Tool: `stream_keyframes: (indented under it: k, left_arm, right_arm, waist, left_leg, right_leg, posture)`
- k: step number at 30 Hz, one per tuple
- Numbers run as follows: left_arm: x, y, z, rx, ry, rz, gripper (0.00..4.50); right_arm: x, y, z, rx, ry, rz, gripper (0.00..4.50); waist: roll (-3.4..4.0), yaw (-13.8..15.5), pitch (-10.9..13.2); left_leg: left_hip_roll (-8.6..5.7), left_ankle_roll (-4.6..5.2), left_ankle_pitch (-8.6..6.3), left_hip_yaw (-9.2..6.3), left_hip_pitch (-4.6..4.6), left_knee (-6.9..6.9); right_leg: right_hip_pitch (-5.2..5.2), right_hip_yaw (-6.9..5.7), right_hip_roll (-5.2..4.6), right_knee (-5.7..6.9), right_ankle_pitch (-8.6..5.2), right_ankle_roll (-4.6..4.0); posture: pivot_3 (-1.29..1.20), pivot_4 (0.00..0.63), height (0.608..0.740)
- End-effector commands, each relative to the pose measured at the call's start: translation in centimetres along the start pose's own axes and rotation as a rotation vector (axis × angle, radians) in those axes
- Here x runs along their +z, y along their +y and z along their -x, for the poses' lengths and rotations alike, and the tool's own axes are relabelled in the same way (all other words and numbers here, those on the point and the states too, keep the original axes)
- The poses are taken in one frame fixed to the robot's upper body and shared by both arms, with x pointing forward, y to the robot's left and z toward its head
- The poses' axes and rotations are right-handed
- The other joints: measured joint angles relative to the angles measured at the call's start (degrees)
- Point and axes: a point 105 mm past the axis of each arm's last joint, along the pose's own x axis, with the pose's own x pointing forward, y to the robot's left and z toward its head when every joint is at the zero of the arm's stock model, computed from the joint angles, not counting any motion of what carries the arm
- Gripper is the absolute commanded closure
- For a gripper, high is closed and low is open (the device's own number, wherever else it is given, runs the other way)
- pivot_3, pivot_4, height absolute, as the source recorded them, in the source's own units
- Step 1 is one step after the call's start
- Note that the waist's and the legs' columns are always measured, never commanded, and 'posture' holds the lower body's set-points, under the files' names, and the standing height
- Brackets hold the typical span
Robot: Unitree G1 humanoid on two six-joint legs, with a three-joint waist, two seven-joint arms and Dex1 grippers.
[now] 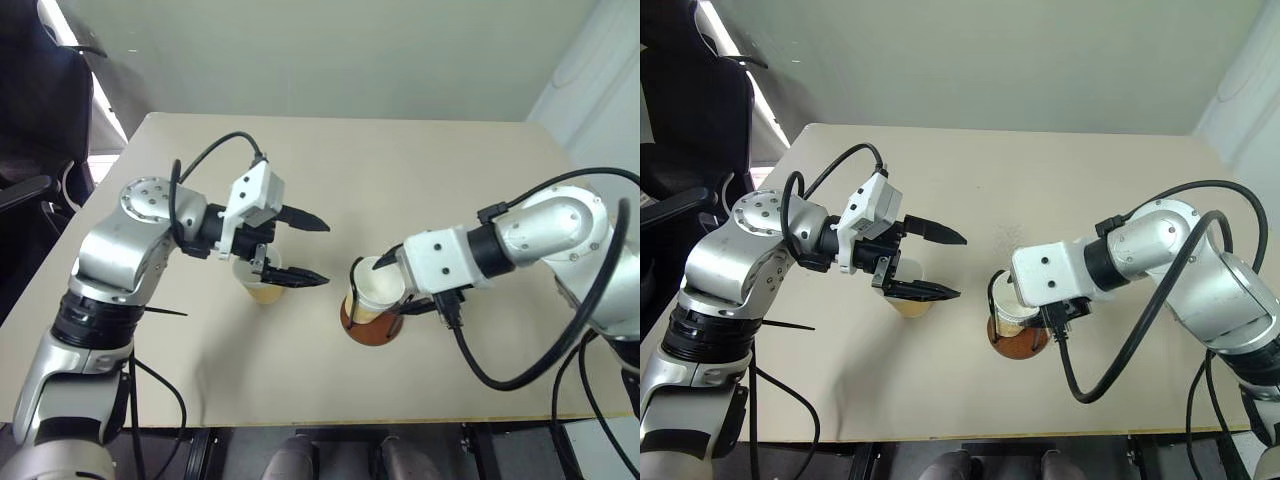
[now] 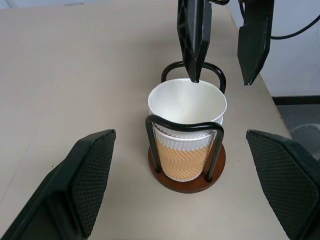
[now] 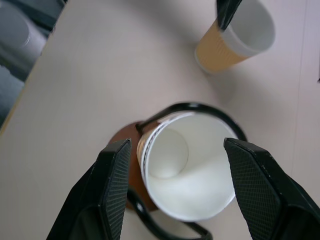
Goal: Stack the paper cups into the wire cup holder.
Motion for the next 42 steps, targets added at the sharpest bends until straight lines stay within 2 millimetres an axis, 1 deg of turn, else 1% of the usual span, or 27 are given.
stream_keyframes:
  k: [1,7,10,13,15,17,21,23,30,36,42]
  left_arm:
    - [1.1,-0.2,0.5,0.007,-0.008,-0.050,0.00]
    - [1.0,0.0,0.8,0.024,0.005,-0.053,0.00]
    - [0.3,0.0,1.4,0.042,0.045,-0.062,0.00]
    - [-0.4,0.2,2.1,0.074,0.107,-0.093,0.00]
    - [-0.8,0.5,3.0,0.108,0.160,-0.120,0.00]
    - [-1.3,0.7,3.7,0.132,0.213,-0.147,0.00]
    - [-3.0,0.5,5.3,0.158,0.363,-0.202,0.00]
    - [-3.4,0.3,5.6,0.159,0.406,-0.216,0.00]
    - [-4.5,-0.3,6.2,0.150,0.519,-0.259,0.00]
    - [-4.9,-0.3,6.2,0.130,0.575,-0.285,0.00]
    - [-6.0,-0.4,6.4,0.115,0.630,-0.270,0.00]
  right_arm:
    - [-0.1,0.1,0.0,-0.009,0.031,0.057,1.52]
    - [-0.7,-0.2,-0.6,-0.017,0.056,0.090,1.52]
    - [-0.5,-0.5,-0.3,-0.034,0.045,0.084,1.52]
    - [0.4,-1.2,0.9,-0.068,-0.009,0.044,1.52]
    - [1.6,-1.8,2.3,-0.096,-0.087,-0.012,1.52]
    - [2.4,-2.2,3.5,-0.114,-0.141,-0.057,1.52]
    - [3.1,-2.6,5.7,-0.167,-0.213,-0.138,1.52]
    - [3.3,-2.6,6.4,-0.185,-0.245,-0.171,1.52]
    - [3.4,-2.4,7.4,-0.222,-0.270,-0.238,1.52]
    - [4.1,-2.0,7.8,-0.187,-0.332,-0.293,1.52]
    - [4.6,-1.8,8.3,-0.182,-0.364,-0.320,1.52]
  waist:
    - [0.00,-0.04,0.00]
    - [0.00,-0.03,0.00]
    - [0.00,-0.09,0.00]
    - [0.00,-0.25,0.00]
    - [0.01,-0.27,0.00]
    - [0.01,-0.24,0.01]
    - [0.00,-0.27,0.00]
    - [0.01,-0.25,0.00]
    - [0.01,-0.24,0.00]
    - [0.01,-0.26,0.00]
    - [0.01,-0.25,0.01]
  left_leg:
    - [0.00,0.00,0.00,0.00,0.00,0.00]
    - [0.00,0.00,0.00,0.00,0.00,0.01]
    - [0.01,0.00,0.00,0.00,0.00,-0.01]
    - [0.01,0.00,0.00,0.00,0.00,-0.02]
    - [0.01,0.00,0.00,0.01,0.00,-0.02]
    - [0.00,0.00,0.00,0.01,-0.02,-0.02]
    - [0.00,0.00,0.00,-0.02,-0.01,-0.08]
    - [0.00,0.00,0.00,-0.01,-0.03,-0.12]
    - [0.00,-0.02,0.00,-0.02,-0.03,-0.14]
    - [0.00,-0.04,-0.01,-0.02,-0.03,-0.16]
    - [0.00,-0.04,-0.01,-0.02,-0.03,-0.16]
  right_leg:
    - [0.00,0.00,0.00,0.01,0.00,0.00]
    - [0.00,0.00,0.00,0.00,0.00,0.00]
    - [-0.01,0.00,0.00,0.01,0.00,0.00]
    - [-0.02,0.00,0.00,0.01,0.00,0.00]
    - [-0.02,0.00,0.00,-0.01,0.00,0.00]
    - [-0.04,0.01,0.01,-0.03,0.00,-0.01]
    - [-0.03,0.01,0.01,-0.11,-0.03,-0.06]
    - [-0.08,0.01,0.01,-0.10,-0.05,-0.09]
    - [-0.10,0.01,0.01,-0.05,-0.07,-0.13]
    - [-0.13,0.02,0.01,-0.01,-0.08,-0.14]
    - [-0.14,0.02,0.01,0.00,-0.08,-0.14]
  posture:
    - [0.00,0.150,0.740]
    - [0.00,0.150,0.740]
    - [0.00,0.150,0.740]
    - [0.00,0.150,0.740]
    - [0.00,0.150,0.740]
    - [0.00,0.150,0.740]
    - [0.00,0.150,0.740]
    - [0.00,0.150,0.740]
    - [0.00,0.150,0.740]
    - [0.00,0.150,0.740]
    - [0.00,0.150,0.740]
